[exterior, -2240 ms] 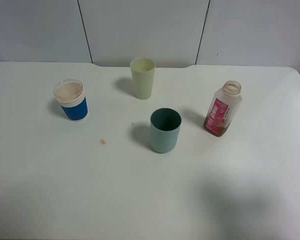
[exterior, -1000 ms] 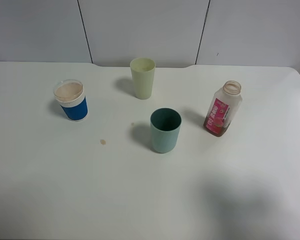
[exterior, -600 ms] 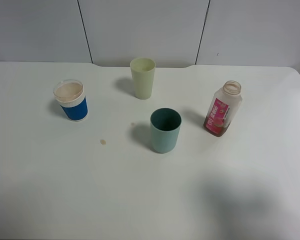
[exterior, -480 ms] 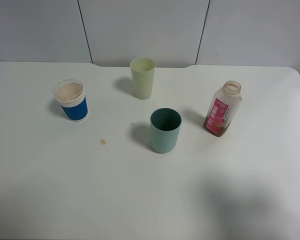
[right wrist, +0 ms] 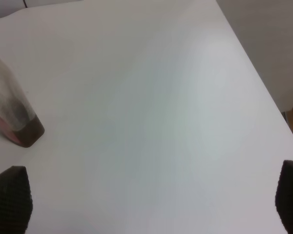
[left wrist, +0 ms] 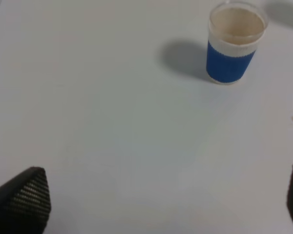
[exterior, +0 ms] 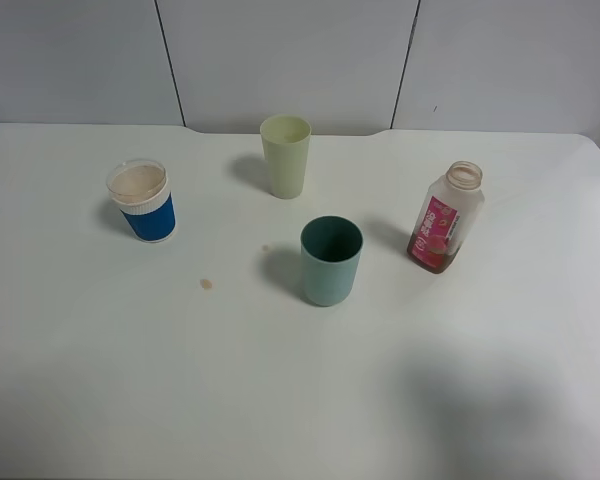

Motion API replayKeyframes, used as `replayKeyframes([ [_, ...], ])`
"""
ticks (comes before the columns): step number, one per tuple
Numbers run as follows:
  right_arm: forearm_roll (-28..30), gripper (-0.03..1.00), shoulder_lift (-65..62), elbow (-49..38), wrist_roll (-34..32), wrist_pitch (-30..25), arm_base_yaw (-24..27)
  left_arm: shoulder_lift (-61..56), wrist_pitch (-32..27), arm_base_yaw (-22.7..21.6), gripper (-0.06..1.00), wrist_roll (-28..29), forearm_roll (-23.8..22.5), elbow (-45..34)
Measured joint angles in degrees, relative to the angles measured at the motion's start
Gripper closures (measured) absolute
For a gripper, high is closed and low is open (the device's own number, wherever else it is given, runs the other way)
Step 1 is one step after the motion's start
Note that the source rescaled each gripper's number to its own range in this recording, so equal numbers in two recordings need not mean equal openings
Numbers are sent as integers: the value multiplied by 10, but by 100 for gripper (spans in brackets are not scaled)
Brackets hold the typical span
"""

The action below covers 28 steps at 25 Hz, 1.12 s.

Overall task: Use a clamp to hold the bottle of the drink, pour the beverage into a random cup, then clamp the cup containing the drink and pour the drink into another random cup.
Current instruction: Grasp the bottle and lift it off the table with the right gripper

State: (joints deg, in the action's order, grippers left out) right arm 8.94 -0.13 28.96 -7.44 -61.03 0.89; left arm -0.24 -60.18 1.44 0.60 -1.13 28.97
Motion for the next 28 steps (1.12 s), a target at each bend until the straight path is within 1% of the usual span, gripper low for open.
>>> replayKeyframes([
  [4, -11, -3, 10, 5, 0, 10, 0, 0, 0, 0, 1, 0, 0, 0],
  [7, -28, -3, 53, 19, 1, 35, 0, 0, 0, 0, 1, 0, 0, 0],
  [10, -39, -3, 113, 31, 22, 64, 0, 0, 0, 0, 1, 0, 0, 0],
  [14, -49, -3, 189, 45, 63, 86, 0, 0, 0, 0, 1, 0, 0, 0],
  [20, -50, -3, 273, 69, 106, 92, 0, 0, 0, 0, 1, 0, 0, 0],
  [28, -60, -3, 300, 74, 156, 101, 0, 0, 0, 0, 1, 0, 0, 0],
])
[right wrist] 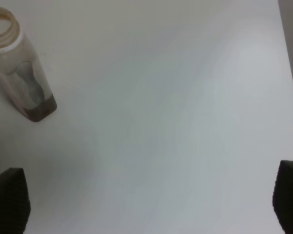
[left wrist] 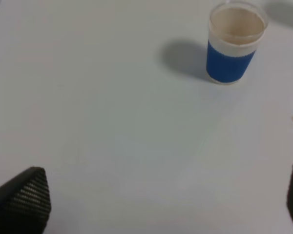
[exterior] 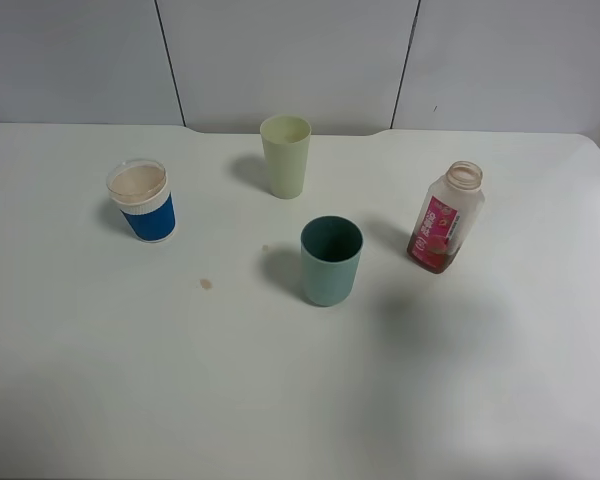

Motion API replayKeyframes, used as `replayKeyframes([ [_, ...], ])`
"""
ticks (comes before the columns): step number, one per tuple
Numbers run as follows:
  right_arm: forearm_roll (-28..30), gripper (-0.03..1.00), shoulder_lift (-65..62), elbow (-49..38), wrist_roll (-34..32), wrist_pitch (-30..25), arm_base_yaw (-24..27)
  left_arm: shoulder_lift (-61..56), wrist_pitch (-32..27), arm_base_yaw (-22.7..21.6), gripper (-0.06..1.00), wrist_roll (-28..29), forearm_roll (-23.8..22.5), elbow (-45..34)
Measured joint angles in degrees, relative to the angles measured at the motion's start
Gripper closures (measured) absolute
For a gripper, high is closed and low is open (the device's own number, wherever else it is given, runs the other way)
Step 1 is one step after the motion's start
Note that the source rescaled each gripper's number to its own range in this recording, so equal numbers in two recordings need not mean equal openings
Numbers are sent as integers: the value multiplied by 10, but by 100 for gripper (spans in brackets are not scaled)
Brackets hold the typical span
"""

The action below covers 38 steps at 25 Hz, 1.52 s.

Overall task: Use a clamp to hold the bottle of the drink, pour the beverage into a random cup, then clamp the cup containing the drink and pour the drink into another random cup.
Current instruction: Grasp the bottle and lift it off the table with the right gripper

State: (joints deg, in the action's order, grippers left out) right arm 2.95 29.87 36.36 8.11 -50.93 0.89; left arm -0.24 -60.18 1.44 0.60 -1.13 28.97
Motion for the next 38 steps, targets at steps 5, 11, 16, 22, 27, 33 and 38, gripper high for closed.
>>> replayKeyframes([
  [5, 13, -3, 0, 0, 10, 0, 0, 0, 0, 0, 1, 0, 0, 0],
  [11, 36, -3, 0, 0, 16, 27, 0, 0, 0, 0, 1, 0, 0, 0],
  [16, 63, -3, 1, 0, 18, 66, 0, 0, 0, 0, 1, 0, 0, 0],
  [22, 82, -3, 49, 0, 23, 97, -9, 0, 0, 0, 1, 0, 0, 0],
  [27, 114, -3, 128, 0, 25, 115, -41, 0, 0, 0, 1, 0, 0, 0],
  [33, 138, -3, 196, 0, 25, 119, -72, 0, 0, 0, 1, 0, 0, 0],
  [38, 164, -3, 215, 0, 25, 120, -79, 0, 0, 0, 1, 0, 0, 0],
])
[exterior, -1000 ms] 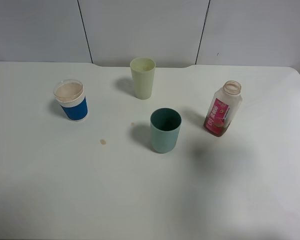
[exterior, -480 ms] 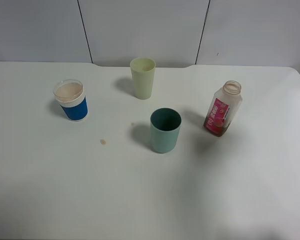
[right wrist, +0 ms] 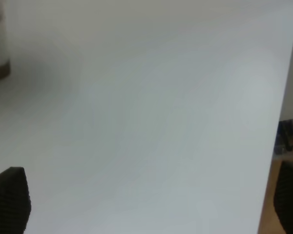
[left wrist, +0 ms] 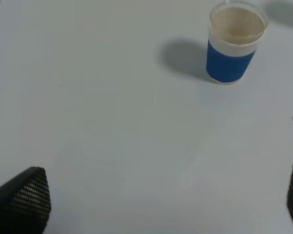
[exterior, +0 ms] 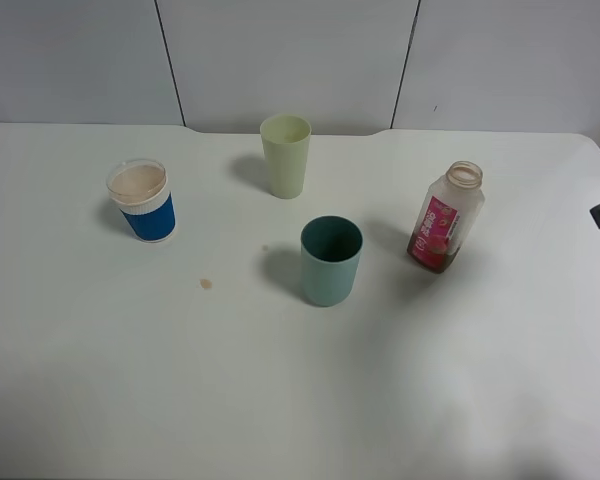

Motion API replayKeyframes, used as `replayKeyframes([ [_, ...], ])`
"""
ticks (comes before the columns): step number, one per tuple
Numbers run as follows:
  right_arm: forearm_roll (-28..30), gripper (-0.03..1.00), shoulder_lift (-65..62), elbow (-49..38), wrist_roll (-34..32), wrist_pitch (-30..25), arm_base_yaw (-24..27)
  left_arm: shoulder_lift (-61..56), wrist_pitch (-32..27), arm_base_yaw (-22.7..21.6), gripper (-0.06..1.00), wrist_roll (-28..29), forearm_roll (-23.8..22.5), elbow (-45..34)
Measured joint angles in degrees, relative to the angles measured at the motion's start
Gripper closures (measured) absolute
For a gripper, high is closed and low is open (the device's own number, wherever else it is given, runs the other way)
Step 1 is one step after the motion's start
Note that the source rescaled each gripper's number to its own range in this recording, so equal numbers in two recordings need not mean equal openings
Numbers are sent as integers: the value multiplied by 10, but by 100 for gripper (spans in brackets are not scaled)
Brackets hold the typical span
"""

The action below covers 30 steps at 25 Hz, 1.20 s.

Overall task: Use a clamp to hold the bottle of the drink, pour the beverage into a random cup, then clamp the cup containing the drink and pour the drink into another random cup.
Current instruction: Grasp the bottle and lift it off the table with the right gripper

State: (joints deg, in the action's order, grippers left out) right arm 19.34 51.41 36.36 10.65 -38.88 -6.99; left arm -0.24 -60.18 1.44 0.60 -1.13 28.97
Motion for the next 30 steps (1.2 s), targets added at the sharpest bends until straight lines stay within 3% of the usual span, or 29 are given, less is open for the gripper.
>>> replayKeyframes([
  [6, 28, -3, 19, 0, 0, 11, 0, 0, 0, 0, 1, 0, 0, 0],
  [17, 2, -3, 114, 0, -27, 110, 0, 0, 0, 0, 1, 0, 0, 0],
  [26, -4, -3, 145, 0, -41, 120, 0, 0, 0, 0, 1, 0, 0, 0],
  [30, -13, -3, 149, 0, -44, 120, -30, 0, 0, 0, 1, 0, 0, 0],
])
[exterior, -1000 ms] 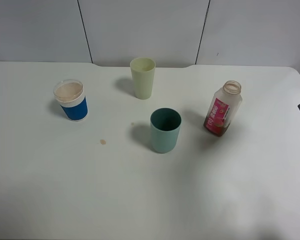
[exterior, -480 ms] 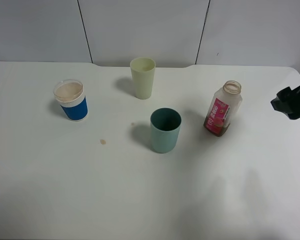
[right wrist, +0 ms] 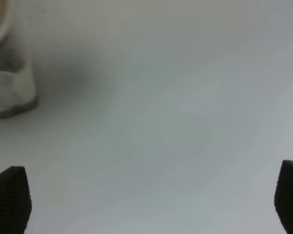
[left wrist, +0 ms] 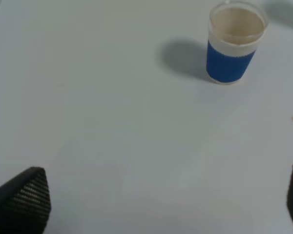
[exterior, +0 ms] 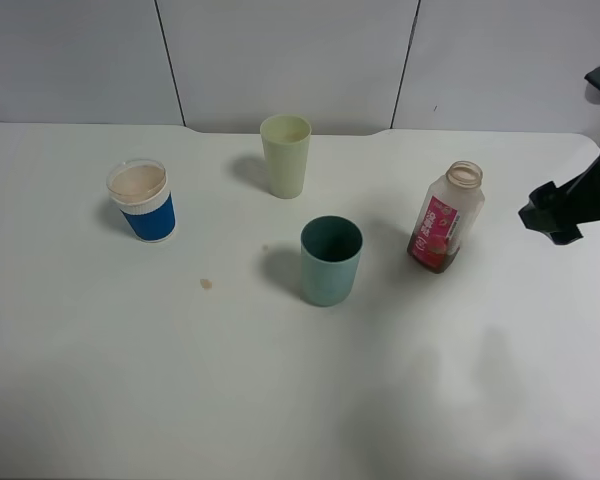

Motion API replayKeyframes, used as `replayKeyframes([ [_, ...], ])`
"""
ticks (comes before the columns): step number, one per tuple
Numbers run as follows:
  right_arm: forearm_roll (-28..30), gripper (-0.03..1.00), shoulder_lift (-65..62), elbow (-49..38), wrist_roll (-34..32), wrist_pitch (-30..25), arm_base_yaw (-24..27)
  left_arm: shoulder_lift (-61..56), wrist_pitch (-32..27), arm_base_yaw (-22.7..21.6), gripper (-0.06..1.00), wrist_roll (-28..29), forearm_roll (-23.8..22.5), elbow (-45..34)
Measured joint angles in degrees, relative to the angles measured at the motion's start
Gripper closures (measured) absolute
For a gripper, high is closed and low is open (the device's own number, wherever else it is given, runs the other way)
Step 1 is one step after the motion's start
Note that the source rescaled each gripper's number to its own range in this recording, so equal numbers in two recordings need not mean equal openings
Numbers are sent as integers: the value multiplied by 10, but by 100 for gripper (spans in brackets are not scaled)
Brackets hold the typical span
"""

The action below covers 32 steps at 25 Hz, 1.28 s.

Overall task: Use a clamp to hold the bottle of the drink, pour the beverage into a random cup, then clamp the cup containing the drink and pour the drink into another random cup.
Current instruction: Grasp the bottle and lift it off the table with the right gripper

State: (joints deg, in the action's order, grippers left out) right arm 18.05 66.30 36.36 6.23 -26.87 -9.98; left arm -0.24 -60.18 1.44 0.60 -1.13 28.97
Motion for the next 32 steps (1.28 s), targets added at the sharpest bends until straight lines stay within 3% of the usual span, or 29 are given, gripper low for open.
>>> replayKeyframes([
  [5, -11, -3, 18, -6, 19, 3, -26, 0, 0, 0, 1, 0, 0, 0],
  [9, -42, -3, 25, -41, 77, 12, -27, 0, 0, 0, 1, 0, 0, 0],
  [15, -111, -3, 25, -88, 156, 95, -27, 0, 0, 0, 1, 0, 0, 0],
  [21, -138, -3, 25, -120, 164, 181, -27, 0, 0, 0, 1, 0, 0, 0],
  [32, -155, -3, 28, -189, 165, 273, -25, 0, 0, 0, 1, 0, 0, 0],
])
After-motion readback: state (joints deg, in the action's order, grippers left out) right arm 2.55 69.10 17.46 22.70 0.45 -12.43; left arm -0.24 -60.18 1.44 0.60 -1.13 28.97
